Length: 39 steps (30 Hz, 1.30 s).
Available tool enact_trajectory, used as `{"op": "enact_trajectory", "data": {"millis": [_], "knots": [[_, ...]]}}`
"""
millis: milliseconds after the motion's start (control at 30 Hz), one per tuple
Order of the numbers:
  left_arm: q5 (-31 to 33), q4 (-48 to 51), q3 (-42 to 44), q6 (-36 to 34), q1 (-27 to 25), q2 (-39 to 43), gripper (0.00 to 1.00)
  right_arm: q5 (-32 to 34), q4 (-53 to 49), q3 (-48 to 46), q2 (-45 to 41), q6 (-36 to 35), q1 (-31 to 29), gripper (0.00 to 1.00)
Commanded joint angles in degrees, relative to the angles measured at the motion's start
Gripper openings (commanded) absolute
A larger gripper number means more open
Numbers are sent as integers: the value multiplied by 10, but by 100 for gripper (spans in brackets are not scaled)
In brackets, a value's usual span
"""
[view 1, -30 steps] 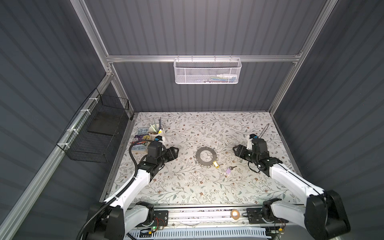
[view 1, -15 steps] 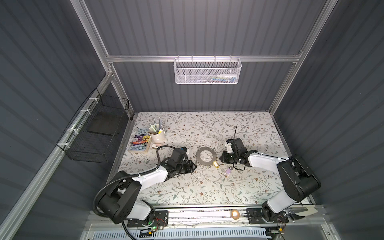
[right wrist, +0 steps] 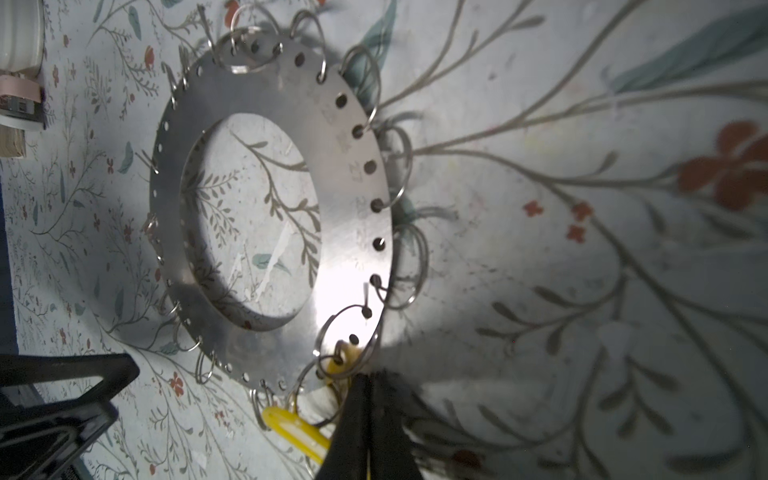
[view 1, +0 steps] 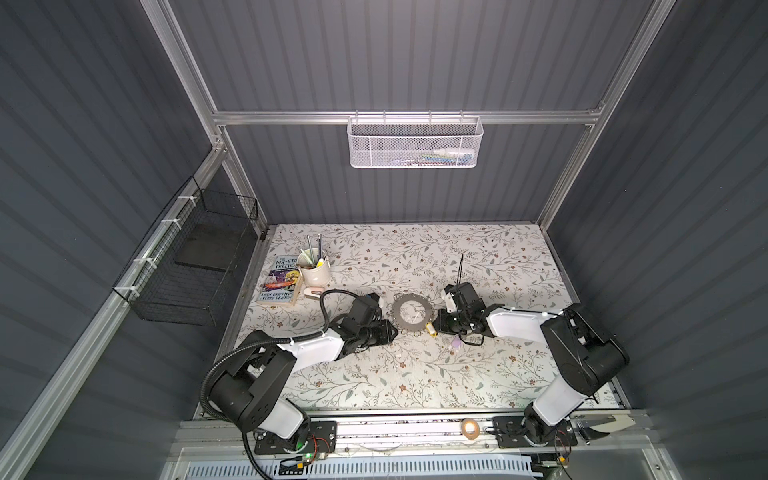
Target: Put the keys on the keyring
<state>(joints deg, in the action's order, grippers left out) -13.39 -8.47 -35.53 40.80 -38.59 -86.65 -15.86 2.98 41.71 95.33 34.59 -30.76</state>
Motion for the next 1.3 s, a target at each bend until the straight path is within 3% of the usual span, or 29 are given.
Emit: {"op": "enact_trajectory", "data": {"millis": [0, 267, 367, 433, 700, 867, 1067, 1267], "knots": [[11, 1, -14, 7, -2, -8, 30, -17, 18, -33, -23, 31, -17, 7], [37, 35, -31, -3, -2, 12, 30, -70, 72, -51, 2, 62, -96, 13], [51, 56, -38, -11, -2, 26, 32, -109, 112, -54, 3, 67, -101, 9], [58, 68, -39, -17, -2, 38, 34, -88, 107, -63, -32, 60, -97, 14], [97, 115, -47, -66, -2, 87, 42, -48, -15, -41, -155, 20, -26, 27], [79, 142, -74, -111, -2, 82, 43, -40, -56, -17, -174, 3, 22, 32], [32, 156, -115, -140, -20, 34, 43, -27, -49, -7, -157, -6, 67, 39], [39, 187, -177, -165, -66, -50, 45, -51, -13, -36, -157, -13, 99, 41]]}}
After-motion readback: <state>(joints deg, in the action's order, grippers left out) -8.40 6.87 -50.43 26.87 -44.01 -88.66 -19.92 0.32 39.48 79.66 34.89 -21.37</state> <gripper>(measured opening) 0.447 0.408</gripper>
